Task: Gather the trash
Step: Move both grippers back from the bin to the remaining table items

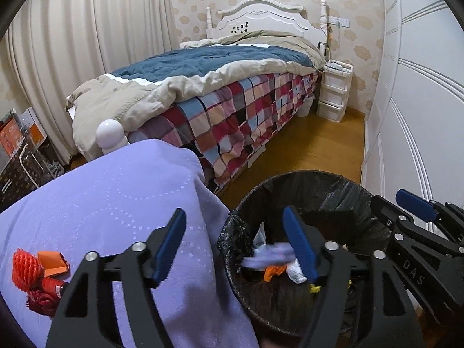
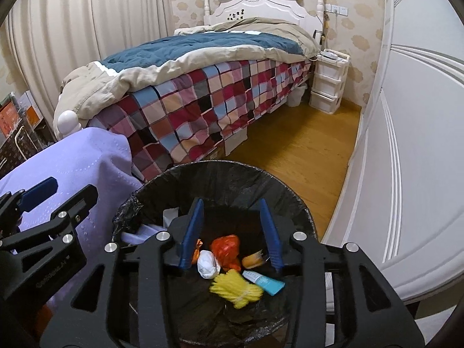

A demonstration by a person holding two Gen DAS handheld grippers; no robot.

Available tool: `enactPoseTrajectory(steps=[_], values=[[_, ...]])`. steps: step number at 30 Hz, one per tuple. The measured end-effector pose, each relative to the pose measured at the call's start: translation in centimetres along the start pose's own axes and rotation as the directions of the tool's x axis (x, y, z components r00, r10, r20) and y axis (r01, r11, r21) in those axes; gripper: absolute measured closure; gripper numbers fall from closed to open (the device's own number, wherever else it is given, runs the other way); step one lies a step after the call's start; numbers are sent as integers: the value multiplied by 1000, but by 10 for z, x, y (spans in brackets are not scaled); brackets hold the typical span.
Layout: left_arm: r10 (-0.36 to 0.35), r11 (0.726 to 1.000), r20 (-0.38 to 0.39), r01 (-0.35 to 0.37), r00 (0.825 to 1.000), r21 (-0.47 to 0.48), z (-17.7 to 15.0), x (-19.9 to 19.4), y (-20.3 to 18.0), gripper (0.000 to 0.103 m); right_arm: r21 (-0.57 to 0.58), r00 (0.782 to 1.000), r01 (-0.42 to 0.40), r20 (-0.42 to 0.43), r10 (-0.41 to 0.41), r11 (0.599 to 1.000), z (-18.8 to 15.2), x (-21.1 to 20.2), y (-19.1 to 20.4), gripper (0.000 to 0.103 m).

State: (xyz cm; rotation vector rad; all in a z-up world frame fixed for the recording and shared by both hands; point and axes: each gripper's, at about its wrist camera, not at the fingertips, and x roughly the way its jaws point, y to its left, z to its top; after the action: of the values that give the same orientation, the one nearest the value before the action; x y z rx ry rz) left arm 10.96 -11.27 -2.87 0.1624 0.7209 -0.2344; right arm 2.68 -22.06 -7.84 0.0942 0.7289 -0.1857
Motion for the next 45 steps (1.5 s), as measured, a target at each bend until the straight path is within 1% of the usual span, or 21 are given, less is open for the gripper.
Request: enactPoseTrajectory(steps=[3,8,14,20,24,28,30,34,38,45], values=[[13,1000,6,-13,1000,11,-2,-4,1,30,-1,1000,14,9,-14,1000,0,-5,1,51],[30,1000,11,-30,999,-5,-2,-15,11,29,-4,1000,16,18,-16,1000,0,-15,4,43],[78,996,3,-77,997,-48,-10,-34,39,29,-13,999,-28,19,28,1000,-3,-29,22,40],[155,984,-17,-156,988,-87,-32,-55,74,28,-56,993,-120,3,120,991,-16,-42,64,39],[227,967,-30,-229,973,-115,-49,-68,100,28,-106,985,-174,-19,173,979,-24,-46,97,39],[303,942,-47,-306,952,-140,-62,-73,124,28,-145,974,-225,-47,221,963,-33,-48,127,39],[330,927,-68,-337,942,-165,-68,-73,138,28,-161,969,-245,-59,239,956,-36,-49,138,39],[346,906,-124,-366,930,-214,-81,-71,161,28,-192,963,-270,-78,259,944,-43,-53,157,39],[340,893,-163,-372,926,-254,-95,-73,180,28,-214,957,-288,-93,273,933,-49,-55,169,38],[348,869,-209,-398,914,-294,-117,-82,203,28,-238,948,-318,-116,298,918,-58,-59,186,38]])
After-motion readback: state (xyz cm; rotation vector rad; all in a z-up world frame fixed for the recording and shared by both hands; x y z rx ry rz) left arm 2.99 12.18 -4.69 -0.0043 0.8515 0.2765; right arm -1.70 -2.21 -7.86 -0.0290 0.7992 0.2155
